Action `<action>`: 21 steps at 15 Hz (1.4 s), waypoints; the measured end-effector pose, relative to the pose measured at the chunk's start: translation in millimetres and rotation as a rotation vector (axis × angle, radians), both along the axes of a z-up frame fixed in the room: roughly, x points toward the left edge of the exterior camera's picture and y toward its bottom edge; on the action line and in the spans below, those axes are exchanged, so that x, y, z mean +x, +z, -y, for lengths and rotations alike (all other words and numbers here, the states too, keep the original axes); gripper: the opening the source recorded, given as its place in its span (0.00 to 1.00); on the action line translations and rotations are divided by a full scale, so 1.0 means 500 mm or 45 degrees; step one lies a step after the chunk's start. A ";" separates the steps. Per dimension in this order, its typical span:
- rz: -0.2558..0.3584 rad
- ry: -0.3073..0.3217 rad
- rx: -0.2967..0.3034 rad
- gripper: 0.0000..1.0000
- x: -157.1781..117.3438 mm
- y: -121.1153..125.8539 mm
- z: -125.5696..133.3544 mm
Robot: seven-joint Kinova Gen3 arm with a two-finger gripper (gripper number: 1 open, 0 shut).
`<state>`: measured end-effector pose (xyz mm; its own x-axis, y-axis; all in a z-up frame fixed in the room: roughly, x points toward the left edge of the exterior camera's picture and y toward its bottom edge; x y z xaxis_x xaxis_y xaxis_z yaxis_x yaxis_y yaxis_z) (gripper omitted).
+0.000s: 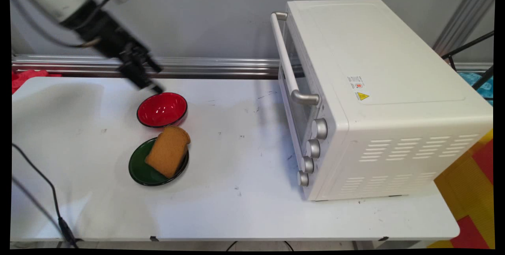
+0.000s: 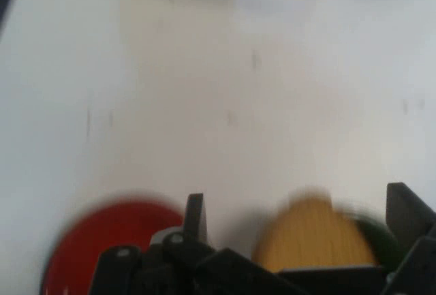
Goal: Open the oven
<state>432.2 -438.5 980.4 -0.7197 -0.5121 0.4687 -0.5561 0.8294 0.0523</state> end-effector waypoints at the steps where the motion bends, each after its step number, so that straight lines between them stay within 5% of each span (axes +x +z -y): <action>1: -0.017 0.001 -0.015 1.00 -0.018 0.004 0.015; 10: -0.239 -0.030 -0.232 1.00 -0.238 0.089 0.162; 18: -0.338 -0.149 -0.279 1.00 -0.341 0.125 0.220; 19: -0.340 -0.166 -0.272 0.00 -0.348 0.125 0.223; 21: -0.340 -0.202 -0.259 0.00 -0.359 0.125 0.228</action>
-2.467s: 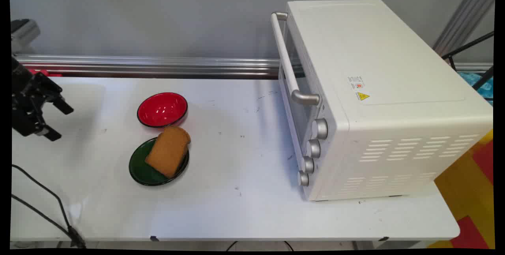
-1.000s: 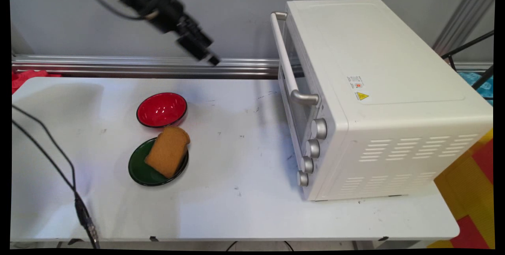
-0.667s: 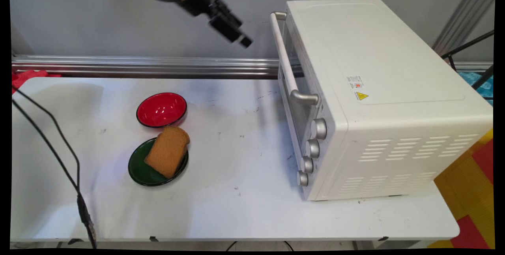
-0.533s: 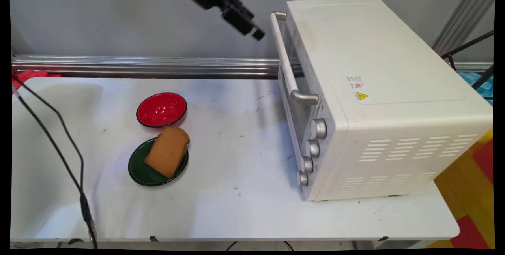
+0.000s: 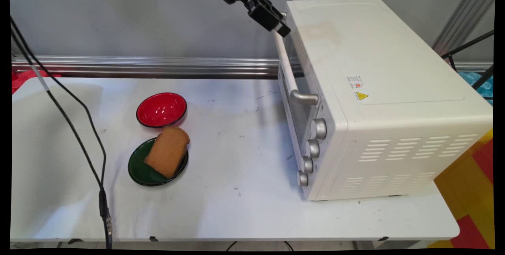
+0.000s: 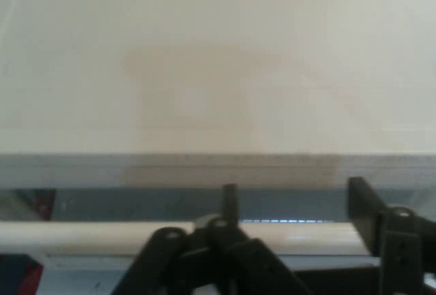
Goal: Open the oven
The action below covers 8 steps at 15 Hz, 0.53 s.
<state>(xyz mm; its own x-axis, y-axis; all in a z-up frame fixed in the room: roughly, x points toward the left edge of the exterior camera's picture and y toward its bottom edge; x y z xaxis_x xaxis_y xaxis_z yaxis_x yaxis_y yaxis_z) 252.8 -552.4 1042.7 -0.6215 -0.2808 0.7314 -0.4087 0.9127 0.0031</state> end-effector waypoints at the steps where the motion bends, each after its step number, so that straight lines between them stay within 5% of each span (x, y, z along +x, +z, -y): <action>1: 0.004 -0.014 0.003 0.00 -0.004 -0.001 0.003; 8: 0.030 -0.059 0.028 0.00 -0.027 -0.028 0.031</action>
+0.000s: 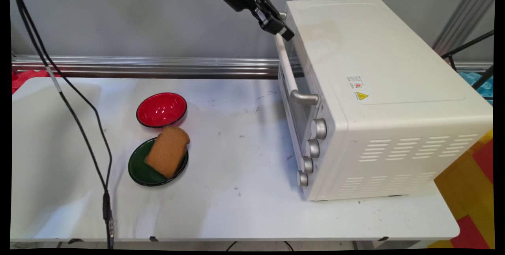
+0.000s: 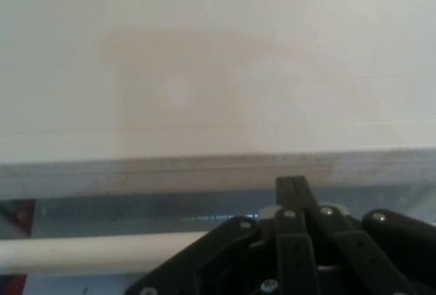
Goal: Open the oven
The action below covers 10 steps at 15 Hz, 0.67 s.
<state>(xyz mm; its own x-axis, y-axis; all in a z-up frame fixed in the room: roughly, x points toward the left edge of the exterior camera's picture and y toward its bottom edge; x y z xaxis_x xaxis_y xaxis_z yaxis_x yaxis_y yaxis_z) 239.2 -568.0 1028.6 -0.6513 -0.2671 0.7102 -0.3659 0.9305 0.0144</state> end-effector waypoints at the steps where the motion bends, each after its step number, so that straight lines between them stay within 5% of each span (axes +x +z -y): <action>1: -0.001 -0.003 0.005 0.00 -0.003 -0.006 0.005; 10: 0.016 0.000 0.016 0.00 -0.027 -0.054 0.038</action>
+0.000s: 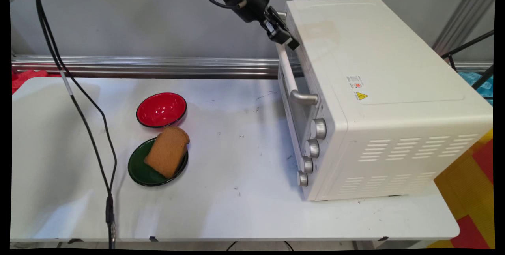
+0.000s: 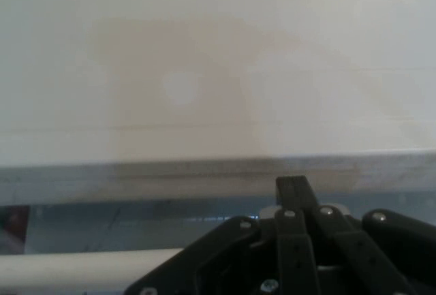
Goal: Open the oven
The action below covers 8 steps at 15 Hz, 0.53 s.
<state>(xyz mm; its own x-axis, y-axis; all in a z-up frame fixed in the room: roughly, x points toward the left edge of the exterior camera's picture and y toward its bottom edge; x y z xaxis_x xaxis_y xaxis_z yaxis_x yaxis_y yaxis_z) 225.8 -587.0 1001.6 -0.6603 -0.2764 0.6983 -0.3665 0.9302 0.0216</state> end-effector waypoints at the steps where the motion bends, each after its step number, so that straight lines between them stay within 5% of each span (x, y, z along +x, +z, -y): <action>1: 0.005 0.001 0.001 0.00 -0.001 -0.004 0.002; 8: 0.067 -0.008 0.007 0.00 0.010 -0.035 0.003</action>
<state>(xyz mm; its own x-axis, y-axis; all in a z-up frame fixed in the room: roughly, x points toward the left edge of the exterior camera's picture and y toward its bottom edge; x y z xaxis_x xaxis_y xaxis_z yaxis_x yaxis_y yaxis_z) 230.8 -588.8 984.1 -0.6976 -0.2761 0.6612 -0.3613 0.9324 0.0081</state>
